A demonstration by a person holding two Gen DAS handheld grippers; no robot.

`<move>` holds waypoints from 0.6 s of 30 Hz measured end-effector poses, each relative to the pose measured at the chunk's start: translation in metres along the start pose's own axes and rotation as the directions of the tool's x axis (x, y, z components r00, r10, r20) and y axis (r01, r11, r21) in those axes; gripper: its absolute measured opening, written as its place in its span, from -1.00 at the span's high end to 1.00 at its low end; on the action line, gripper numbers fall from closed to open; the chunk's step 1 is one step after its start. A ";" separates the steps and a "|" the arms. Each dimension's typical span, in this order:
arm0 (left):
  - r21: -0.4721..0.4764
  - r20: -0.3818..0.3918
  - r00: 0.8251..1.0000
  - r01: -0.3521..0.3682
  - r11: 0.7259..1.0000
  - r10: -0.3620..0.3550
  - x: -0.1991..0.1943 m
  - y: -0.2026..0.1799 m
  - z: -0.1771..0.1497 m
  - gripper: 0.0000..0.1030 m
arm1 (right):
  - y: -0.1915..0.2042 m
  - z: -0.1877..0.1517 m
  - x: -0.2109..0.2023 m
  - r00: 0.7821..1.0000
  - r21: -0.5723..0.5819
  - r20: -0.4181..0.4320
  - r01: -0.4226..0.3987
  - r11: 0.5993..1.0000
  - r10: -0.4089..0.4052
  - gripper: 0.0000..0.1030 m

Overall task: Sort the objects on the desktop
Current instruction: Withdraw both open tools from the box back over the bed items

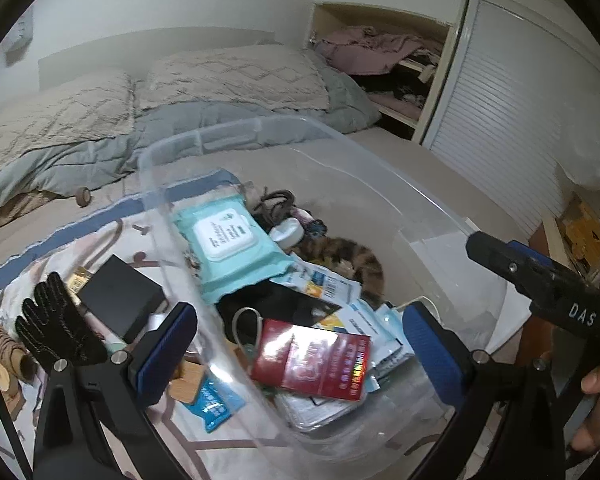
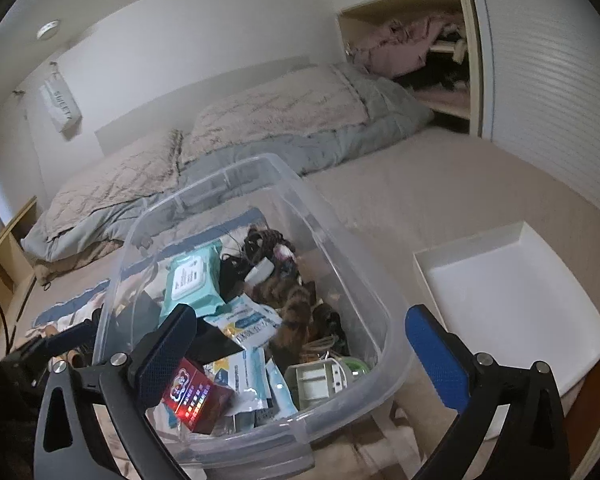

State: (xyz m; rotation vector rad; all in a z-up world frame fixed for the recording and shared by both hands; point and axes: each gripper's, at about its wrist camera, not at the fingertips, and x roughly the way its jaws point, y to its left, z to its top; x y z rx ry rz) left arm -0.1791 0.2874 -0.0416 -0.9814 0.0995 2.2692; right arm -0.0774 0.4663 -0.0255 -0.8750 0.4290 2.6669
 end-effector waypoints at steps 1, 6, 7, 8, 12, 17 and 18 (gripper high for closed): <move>0.001 0.010 1.000 -0.008 1.000 0.008 -0.003 0.003 0.000 -1.00 | 0.000 0.000 0.000 1.000 -0.008 0.004 0.000 1.000 0.000 -1.00; -0.011 0.060 0.997 -0.042 0.999 0.042 -0.015 0.020 0.001 -1.00 | 0.008 -0.002 0.000 0.999 -0.047 0.042 -0.004 0.999 0.006 -1.00; -0.017 0.065 0.997 -0.045 0.999 0.046 -0.017 0.023 0.001 -1.00 | 0.010 -0.002 -0.001 0.999 -0.048 0.049 -0.007 0.999 0.009 -1.00; -0.028 0.073 0.996 -0.051 0.998 0.053 -0.019 0.029 0.001 -1.00 | 0.012 -0.001 -0.001 0.998 -0.047 0.058 -0.013 0.999 0.016 -1.00; -0.059 0.086 0.993 -0.080 0.995 0.085 -0.029 0.046 0.002 -1.00 | 0.024 -0.001 -0.001 0.998 -0.057 0.062 -0.022 0.998 0.026 -1.00; -0.089 0.112 0.984 -0.129 0.988 0.139 -0.049 0.071 -0.002 -1.00 | 0.049 -0.003 0.003 0.997 -0.091 0.053 -0.043 0.995 0.048 -1.00; -0.094 0.117 0.982 -0.139 0.986 0.150 -0.053 0.075 -0.004 -1.00 | 0.055 -0.003 0.004 0.997 -0.095 0.051 -0.054 0.994 0.059 -1.00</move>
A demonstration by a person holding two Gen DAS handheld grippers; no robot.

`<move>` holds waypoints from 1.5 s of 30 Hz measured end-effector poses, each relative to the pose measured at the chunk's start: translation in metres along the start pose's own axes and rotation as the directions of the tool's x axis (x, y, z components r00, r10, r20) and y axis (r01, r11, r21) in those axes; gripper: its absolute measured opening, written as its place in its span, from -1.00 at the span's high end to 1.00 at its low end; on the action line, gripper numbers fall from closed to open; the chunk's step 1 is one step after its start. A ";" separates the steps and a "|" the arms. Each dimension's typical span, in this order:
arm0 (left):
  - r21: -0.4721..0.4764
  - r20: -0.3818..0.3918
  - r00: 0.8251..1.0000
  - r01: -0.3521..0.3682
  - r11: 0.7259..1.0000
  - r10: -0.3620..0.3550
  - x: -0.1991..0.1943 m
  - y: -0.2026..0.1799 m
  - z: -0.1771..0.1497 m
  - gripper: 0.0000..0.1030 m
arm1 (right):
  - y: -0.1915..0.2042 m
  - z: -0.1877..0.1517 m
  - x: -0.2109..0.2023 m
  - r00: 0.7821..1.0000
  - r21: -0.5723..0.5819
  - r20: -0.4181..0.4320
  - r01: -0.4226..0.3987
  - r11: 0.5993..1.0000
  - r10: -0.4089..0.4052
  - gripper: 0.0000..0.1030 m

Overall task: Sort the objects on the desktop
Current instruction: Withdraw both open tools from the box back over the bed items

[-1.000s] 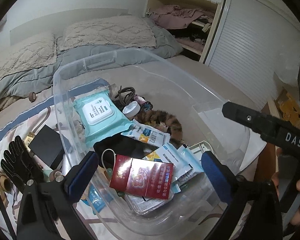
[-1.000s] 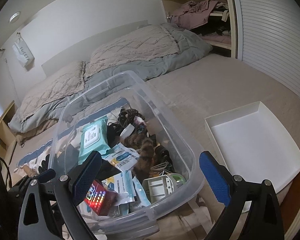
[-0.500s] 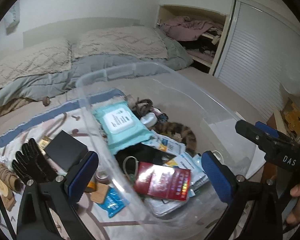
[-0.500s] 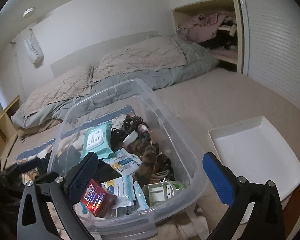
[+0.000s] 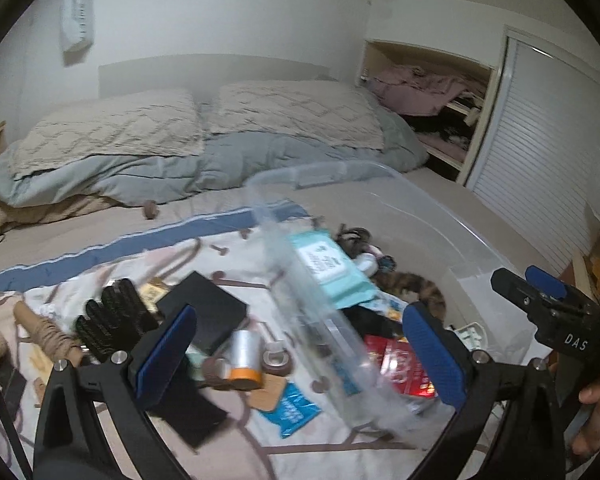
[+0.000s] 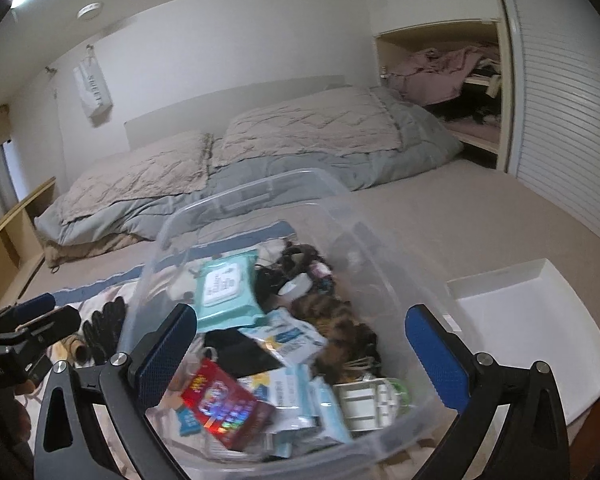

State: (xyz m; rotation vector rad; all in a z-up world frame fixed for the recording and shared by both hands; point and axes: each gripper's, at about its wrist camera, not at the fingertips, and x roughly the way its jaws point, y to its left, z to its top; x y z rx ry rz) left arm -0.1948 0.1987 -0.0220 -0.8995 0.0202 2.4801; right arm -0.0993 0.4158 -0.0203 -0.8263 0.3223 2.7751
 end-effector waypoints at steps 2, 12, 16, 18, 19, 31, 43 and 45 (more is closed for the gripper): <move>-0.013 0.016 0.999 -0.039 0.999 0.039 -0.010 0.013 -0.002 -1.00 | 0.013 0.000 0.001 1.000 -0.012 0.003 -0.017 1.000 0.017 -1.00; -0.080 0.055 0.985 -0.158 0.984 0.163 -0.054 0.076 -0.012 -1.00 | 0.072 -0.004 0.001 0.995 -0.084 -0.001 -0.096 0.992 0.096 -1.00; -0.092 0.066 0.976 -0.202 0.975 0.208 -0.071 0.096 -0.017 -1.00 | 0.100 -0.008 0.001 0.991 -0.133 -0.015 -0.130 0.983 0.129 -1.00; -0.096 0.073 0.970 -0.227 0.969 0.234 -0.081 0.107 -0.019 -1.00 | 0.113 -0.009 0.000 0.989 -0.159 -0.020 -0.145 0.977 0.143 -1.00; -0.099 0.075 0.967 -0.238 0.966 0.245 -0.084 0.111 -0.020 -1.00 | 0.121 -0.010 -0.002 0.988 -0.171 -0.022 -0.156 0.973 0.155 -1.00; -0.121 0.077 0.930 -0.350 0.929 0.360 -0.124 0.155 -0.036 -1.00 | 0.175 -0.017 -0.011 0.976 -0.223 -0.038 -0.218 0.950 0.215 -1.00; -0.188 0.089 0.911 -0.382 0.905 0.403 -0.146 0.194 -0.046 -1.00 | 0.202 -0.021 -0.004 0.968 -0.234 -0.049 -0.252 0.939 0.248 -1.00; -0.198 0.088 0.910 -0.382 0.903 0.405 -0.146 0.201 -0.047 -1.00 | 0.206 -0.022 -0.003 0.963 -0.240 -0.048 -0.268 0.933 0.264 -1.00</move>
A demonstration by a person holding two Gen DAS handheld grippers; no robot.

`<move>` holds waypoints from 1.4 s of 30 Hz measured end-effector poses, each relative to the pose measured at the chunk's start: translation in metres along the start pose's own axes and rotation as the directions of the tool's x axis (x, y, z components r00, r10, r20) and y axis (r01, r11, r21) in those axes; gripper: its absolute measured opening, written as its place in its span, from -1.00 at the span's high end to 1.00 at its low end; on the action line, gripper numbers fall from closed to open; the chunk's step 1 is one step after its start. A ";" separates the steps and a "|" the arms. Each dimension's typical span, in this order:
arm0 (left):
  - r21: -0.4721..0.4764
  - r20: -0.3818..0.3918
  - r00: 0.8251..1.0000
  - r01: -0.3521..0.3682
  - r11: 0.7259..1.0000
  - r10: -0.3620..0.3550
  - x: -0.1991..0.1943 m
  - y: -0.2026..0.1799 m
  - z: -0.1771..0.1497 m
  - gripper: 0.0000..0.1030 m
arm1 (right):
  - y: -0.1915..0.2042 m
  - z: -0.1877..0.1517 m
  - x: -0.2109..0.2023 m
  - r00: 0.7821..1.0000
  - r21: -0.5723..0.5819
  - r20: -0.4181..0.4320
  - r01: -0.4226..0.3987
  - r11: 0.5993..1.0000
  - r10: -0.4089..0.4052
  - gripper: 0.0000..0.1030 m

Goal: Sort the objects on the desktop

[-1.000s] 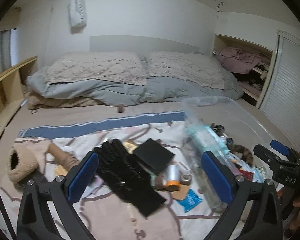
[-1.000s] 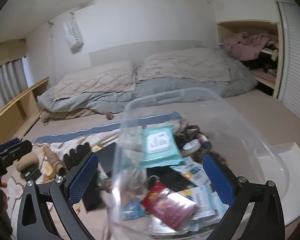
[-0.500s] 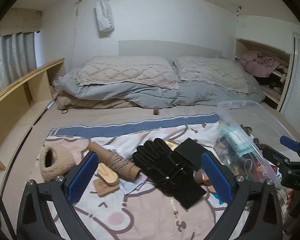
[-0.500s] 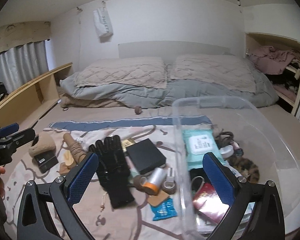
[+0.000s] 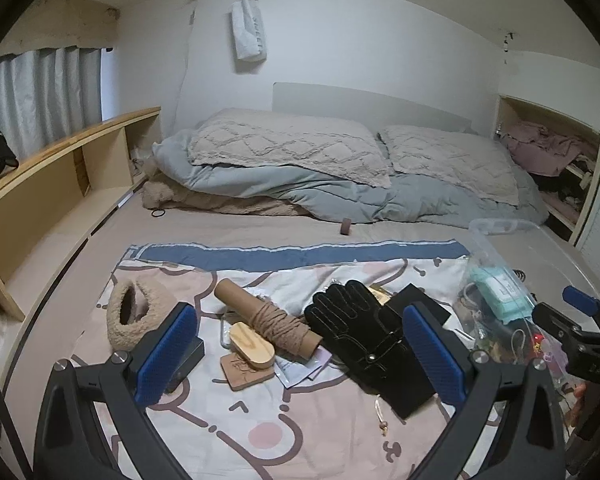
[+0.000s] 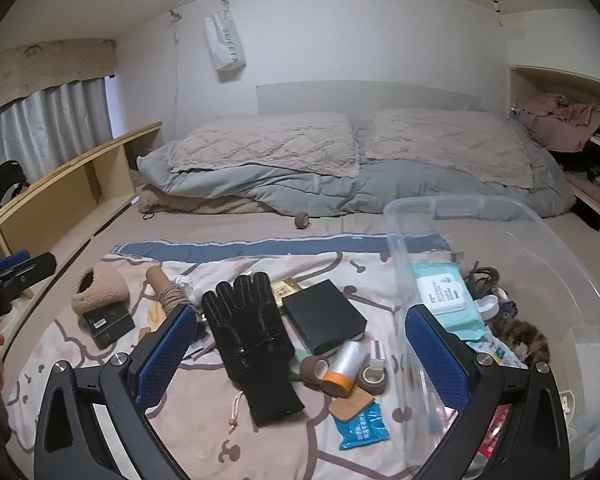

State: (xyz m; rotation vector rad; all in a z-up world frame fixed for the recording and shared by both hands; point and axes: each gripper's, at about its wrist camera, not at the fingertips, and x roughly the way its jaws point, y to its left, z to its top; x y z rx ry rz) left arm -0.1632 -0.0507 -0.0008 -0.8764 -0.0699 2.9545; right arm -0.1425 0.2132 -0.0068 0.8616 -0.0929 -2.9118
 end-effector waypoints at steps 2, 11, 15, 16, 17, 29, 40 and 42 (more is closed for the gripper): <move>-0.012 0.004 1.000 0.000 1.000 0.000 0.002 0.007 0.001 -1.00 | 0.002 0.000 0.001 1.000 0.001 0.008 -0.018 1.000 0.018 -1.00; -0.038 -0.035 0.996 -0.088 0.995 0.087 0.023 0.056 -0.006 -1.00 | 0.015 -0.003 0.030 0.998 -0.022 -0.031 -0.046 0.999 0.045 -1.00; -0.073 -0.057 0.988 -0.147 0.986 0.143 0.033 0.089 -0.011 -1.00 | 0.024 -0.006 0.051 0.996 -0.026 -0.069 -0.066 0.997 0.064 -1.00; -0.080 -0.060 0.985 -0.169 0.982 0.164 0.035 0.099 -0.013 -1.00 | 0.025 -0.006 0.054 0.995 -0.029 -0.073 -0.066 0.997 0.063 -1.00; -0.084 -0.065 0.981 -0.187 0.979 0.182 0.037 0.107 -0.015 -1.00 | 0.029 -0.006 0.058 0.995 -0.035 -0.077 -0.064 0.997 0.061 -1.00; -0.117 -0.170 0.926 -0.358 0.926 0.336 0.075 0.183 -0.046 -0.97 | 0.088 -0.019 0.116 0.977 -0.069 -0.157 -0.156 0.985 0.144 -1.00; -0.029 -0.188 0.937 -0.305 0.952 0.294 0.117 0.153 -0.051 -0.30 | 0.150 -0.030 0.174 0.926 -0.071 -0.300 -0.260 0.963 0.228 -0.47; -0.028 -0.186 0.942 -0.288 0.957 0.278 0.125 0.147 -0.050 -0.22 | 0.158 -0.037 0.189 0.909 -0.074 -0.349 -0.270 0.960 0.229 0.20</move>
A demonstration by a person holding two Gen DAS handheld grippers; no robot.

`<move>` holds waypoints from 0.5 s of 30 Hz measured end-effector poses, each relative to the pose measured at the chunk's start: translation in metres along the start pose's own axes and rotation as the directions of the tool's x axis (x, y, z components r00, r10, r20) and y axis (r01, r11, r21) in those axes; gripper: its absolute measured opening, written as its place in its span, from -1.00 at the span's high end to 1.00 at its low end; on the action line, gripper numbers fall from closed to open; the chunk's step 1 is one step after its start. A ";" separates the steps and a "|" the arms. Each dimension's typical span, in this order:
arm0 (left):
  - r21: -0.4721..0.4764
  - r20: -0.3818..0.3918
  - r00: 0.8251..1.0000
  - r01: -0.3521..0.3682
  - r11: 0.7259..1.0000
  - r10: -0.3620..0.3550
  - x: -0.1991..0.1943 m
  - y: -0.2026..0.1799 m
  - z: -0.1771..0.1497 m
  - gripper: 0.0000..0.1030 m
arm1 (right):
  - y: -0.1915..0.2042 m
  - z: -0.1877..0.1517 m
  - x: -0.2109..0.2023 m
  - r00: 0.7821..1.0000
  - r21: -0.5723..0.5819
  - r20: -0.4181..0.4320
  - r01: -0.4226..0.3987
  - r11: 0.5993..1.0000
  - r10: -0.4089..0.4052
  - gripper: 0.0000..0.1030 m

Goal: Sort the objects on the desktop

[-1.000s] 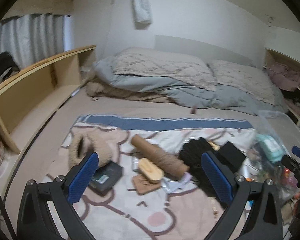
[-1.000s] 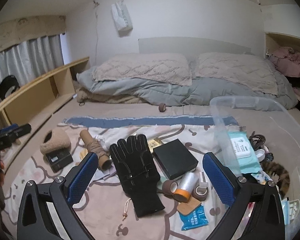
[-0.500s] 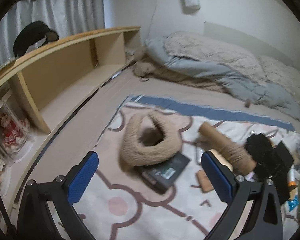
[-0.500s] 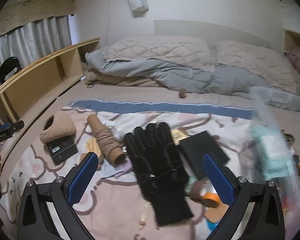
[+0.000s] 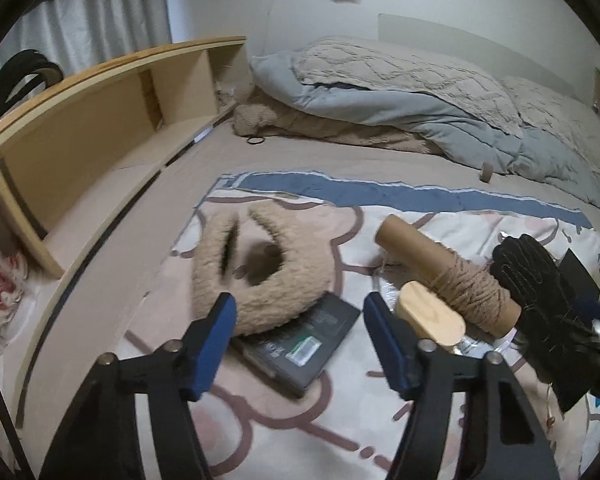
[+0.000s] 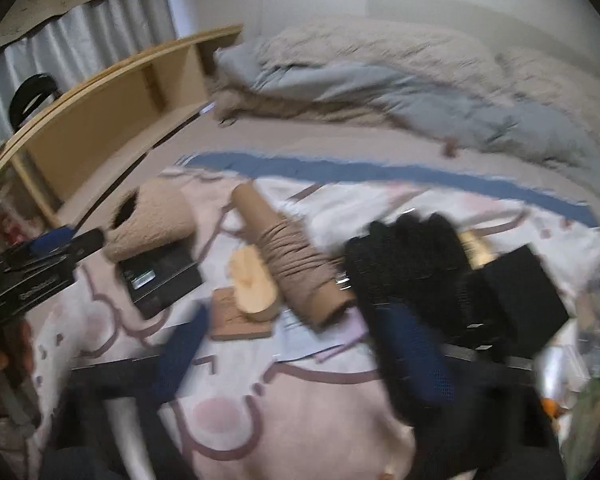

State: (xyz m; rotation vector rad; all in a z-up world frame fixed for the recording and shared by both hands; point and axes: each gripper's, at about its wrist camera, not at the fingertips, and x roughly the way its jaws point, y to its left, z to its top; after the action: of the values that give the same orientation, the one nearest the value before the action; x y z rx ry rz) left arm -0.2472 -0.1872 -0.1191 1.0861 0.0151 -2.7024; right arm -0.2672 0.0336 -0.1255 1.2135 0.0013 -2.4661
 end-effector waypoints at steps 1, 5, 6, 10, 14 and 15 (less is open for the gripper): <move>0.000 -0.002 1.000 0.012 1.000 -0.012 0.003 -0.004 0.001 -0.16 | 0.001 -0.002 0.007 1.000 -0.006 -0.018 0.001 1.000 -0.001 0.36; 0.026 -0.037 0.997 0.063 0.998 -0.062 0.022 -0.024 0.001 0.22 | 0.000 -0.009 0.034 0.996 -0.025 -0.090 -0.020 0.999 0.018 0.67; 0.034 -0.049 0.997 0.067 0.997 -0.065 0.028 -0.028 0.000 0.28 | -0.003 -0.010 0.041 0.993 -0.012 -0.110 -0.037 0.999 0.036 0.71; 0.007 -0.085 0.992 0.091 0.996 -0.090 0.047 -0.040 -0.002 0.54 | -0.005 -0.009 0.060 0.988 -0.032 -0.150 -0.046 0.998 0.041 0.93; 0.029 -0.094 0.990 0.108 0.994 -0.105 0.061 -0.055 -0.001 0.69 | -0.014 0.000 0.079 0.988 0.002 -0.146 -0.057 0.998 0.057 0.95; 0.044 -0.097 0.990 0.108 0.993 -0.103 0.064 -0.059 0.000 0.69 | -0.018 0.003 0.081 0.988 0.022 -0.142 -0.066 0.998 0.068 0.95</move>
State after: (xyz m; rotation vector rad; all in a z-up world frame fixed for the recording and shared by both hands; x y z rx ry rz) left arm -0.3049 -0.1432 -0.1677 1.2618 0.0235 -2.7547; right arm -0.3202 0.0223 -0.1886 1.3717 -0.0215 -2.3219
